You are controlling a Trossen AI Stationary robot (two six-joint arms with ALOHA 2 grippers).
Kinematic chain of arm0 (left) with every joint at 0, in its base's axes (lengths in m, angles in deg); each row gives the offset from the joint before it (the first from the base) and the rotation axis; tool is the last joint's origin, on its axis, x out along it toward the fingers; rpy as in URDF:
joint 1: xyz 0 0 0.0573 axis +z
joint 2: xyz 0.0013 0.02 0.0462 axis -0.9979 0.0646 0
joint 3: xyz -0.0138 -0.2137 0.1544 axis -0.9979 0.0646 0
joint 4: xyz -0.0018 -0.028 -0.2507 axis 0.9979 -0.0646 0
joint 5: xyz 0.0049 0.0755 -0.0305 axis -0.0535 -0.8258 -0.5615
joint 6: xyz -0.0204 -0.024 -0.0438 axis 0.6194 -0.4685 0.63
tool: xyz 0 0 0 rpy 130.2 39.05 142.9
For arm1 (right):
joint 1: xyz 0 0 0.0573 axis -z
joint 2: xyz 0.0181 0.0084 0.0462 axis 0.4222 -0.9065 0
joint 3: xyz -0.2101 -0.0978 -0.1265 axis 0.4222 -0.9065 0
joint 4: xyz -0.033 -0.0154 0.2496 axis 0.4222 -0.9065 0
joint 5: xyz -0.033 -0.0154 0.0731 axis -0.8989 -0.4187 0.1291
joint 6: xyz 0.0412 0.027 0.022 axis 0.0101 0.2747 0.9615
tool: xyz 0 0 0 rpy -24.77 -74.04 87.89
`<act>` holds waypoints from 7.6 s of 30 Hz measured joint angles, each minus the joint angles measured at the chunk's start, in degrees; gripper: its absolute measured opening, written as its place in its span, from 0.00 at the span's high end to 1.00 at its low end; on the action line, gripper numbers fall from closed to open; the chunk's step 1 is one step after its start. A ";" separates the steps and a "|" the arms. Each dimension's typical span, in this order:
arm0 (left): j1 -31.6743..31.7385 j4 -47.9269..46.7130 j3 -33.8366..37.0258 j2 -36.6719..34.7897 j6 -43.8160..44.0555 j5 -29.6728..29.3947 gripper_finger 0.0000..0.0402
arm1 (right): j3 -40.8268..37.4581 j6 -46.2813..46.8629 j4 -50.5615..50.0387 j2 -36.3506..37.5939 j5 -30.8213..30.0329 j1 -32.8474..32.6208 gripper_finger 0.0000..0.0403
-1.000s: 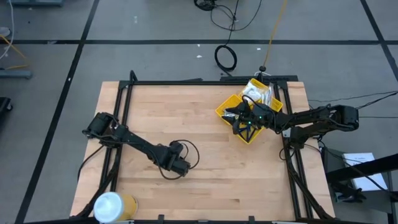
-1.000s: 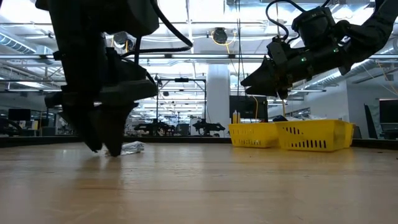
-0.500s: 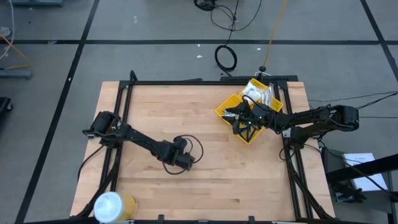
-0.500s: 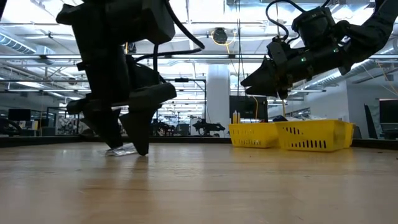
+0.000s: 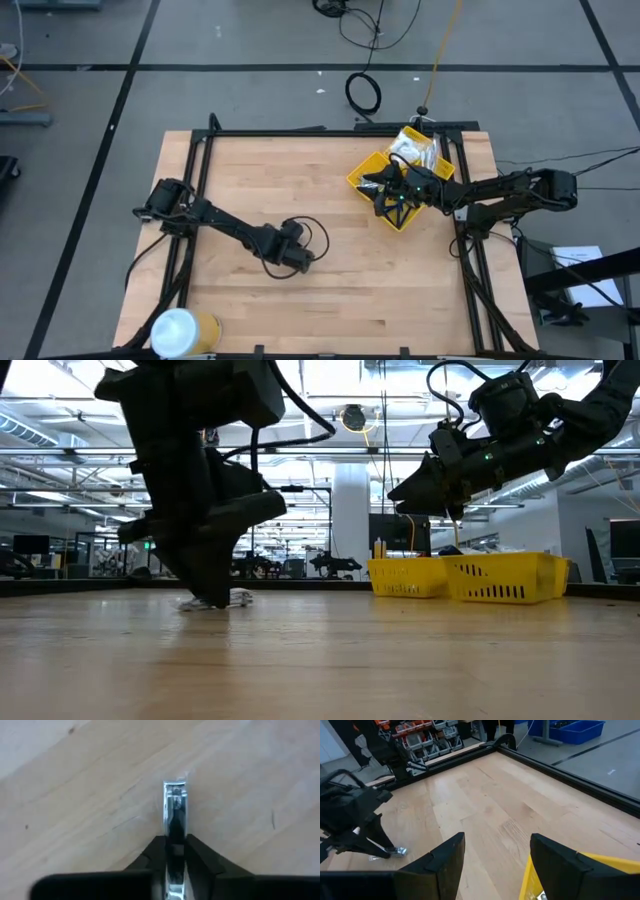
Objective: Pick & Place Travel size toiletries
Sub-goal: Put the nail cutter into the bottom left yellow bin, then return to Home Position
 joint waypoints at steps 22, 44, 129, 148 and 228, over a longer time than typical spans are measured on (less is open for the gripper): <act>2.59 45.37 -0.17 -14.65 -68.93 -14.34 0.96 | -0.04 -10.71 13.99 -0.22 4.61 -16.28 0.47; 9.71 60.10 -0.24 -12.44 -72.12 6.05 0.96 | 0.31 -9.71 27.01 -4.21 1.33 -21.37 0.56; 1.60 26.56 38.82 -79.99 -59.02 -13.24 0.13 | -4.42 -2.43 -22.64 42.58 34.02 9.17 0.11; 1.43 33.61 59.15 -110.38 -65.96 -12.09 0.13 | -19.13 -1.79 -22.45 68.16 28.21 4.50 0.11; 1.43 30.75 59.19 -111.43 -66.30 -12.66 0.13 | -21.18 -5.53 -33.18 70.31 18.01 4.50 0.11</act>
